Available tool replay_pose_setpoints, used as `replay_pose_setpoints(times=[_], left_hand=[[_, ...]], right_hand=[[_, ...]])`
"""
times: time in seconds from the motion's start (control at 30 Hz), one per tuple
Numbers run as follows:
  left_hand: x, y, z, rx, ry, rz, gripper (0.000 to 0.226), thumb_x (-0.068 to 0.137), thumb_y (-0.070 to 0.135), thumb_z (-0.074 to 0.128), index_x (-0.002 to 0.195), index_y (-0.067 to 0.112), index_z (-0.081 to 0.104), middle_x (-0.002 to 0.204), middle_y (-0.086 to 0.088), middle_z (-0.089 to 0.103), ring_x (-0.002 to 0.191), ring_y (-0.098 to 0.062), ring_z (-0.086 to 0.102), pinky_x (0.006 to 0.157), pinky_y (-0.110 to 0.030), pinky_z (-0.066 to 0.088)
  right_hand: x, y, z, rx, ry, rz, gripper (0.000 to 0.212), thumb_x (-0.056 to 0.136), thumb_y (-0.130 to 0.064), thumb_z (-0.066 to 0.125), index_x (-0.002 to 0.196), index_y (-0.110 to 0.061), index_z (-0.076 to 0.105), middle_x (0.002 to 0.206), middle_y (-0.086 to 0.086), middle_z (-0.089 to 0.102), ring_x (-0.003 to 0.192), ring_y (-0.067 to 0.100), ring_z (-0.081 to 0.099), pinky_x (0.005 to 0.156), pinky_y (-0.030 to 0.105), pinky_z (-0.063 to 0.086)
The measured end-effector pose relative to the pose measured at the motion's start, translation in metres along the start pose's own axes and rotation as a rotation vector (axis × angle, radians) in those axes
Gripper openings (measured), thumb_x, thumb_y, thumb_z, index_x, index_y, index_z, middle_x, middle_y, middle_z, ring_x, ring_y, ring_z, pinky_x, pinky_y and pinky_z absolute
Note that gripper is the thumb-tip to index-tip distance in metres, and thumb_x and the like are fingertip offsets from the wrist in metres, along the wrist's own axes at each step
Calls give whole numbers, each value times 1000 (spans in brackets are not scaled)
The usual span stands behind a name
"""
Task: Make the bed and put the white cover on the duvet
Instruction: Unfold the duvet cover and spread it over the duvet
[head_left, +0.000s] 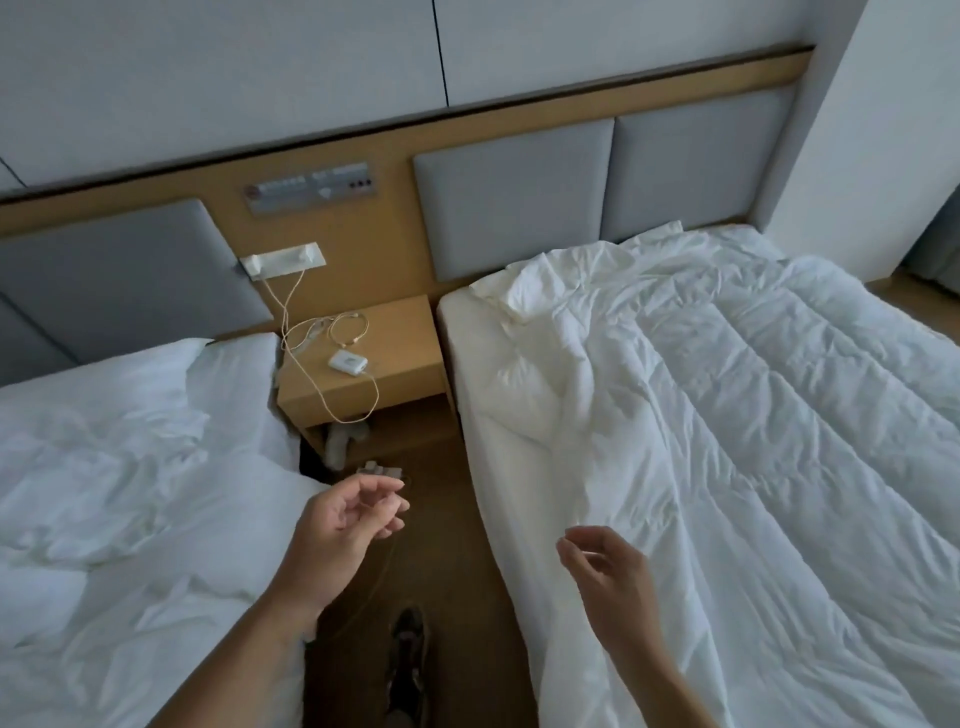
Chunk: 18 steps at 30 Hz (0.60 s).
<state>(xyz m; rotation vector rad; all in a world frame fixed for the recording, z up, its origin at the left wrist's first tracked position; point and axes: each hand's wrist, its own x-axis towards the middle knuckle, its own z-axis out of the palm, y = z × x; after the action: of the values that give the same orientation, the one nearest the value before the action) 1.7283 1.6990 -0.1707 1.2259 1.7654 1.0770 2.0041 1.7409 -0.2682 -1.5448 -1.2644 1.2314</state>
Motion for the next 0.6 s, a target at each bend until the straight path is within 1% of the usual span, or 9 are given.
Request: replay_pose_setpoints(times=[0.1,0.17,0.27,0.37,0.43,0.47,0.5,0.53,0.6], left_hand=[[51,-3,-6,-3,-36,-7,16,96,11,64,110,15,72,98,-2,76,92,-23,73,83,-36,61],[87,-8,-13,14,-59,-10,15,97,11,64,109,15,72,98,-2,76,92,-22,73,83,-36,61],[151,-18,-31,33,-104,-20,15,97,13,63,109,16,71,99,-2,76,93,-22,73,85,-37,61],[231,-26,-52,76,-179,-35,15,97,16,64,110,19,71,99,1,76,93,-18,73,88,-40,60],[284,-29,-62,127,-221,-28,13,97,20,66,108,24,71,98,1,75,91,-13,72,88,-39,60],[309,-31,-65,146,-240,-16,12,97,22,66,107,26,71,97,1,75,90,-12,72,88,-38,60],[333,-32,-68,159,-259,-2,12,97,22,66,107,27,71,96,-1,75,90,-11,72,88,-37,59],[356,-35,-69,170,-279,10,12,97,23,66,107,28,70,95,-1,75,89,-11,72,88,-37,59],[395,-39,-67,201,-324,10,12,97,26,65,108,30,70,96,-2,74,89,-12,71,88,-38,59]], right_hand=[[43,-11,24,-11,38,15,5,89,-21,76,90,-25,74,84,-11,74,78,4,71,62,16,50],[71,-14,42,-37,50,59,5,88,-21,77,89,-25,74,83,-12,74,76,2,70,64,16,48],[119,-14,69,-61,104,119,9,83,-22,80,83,-29,74,75,-15,74,70,-5,68,68,25,51],[170,-14,99,-42,200,211,13,79,-21,84,77,-30,74,70,-14,74,70,3,71,75,36,56],[200,-15,122,-43,248,290,11,79,-22,84,77,-28,75,68,-9,74,71,11,73,79,44,58],[213,-18,136,-41,261,310,12,79,-19,84,76,-26,75,67,-6,74,71,14,73,79,46,59],[225,-20,149,-41,269,315,14,80,-16,84,77,-25,74,66,-4,74,70,15,72,77,45,59],[237,-22,162,-49,271,315,14,81,-16,83,77,-26,73,65,-4,73,69,13,71,74,40,59],[259,-32,181,-83,263,339,12,83,-23,82,79,-29,72,65,-8,72,67,7,69,67,29,53]])
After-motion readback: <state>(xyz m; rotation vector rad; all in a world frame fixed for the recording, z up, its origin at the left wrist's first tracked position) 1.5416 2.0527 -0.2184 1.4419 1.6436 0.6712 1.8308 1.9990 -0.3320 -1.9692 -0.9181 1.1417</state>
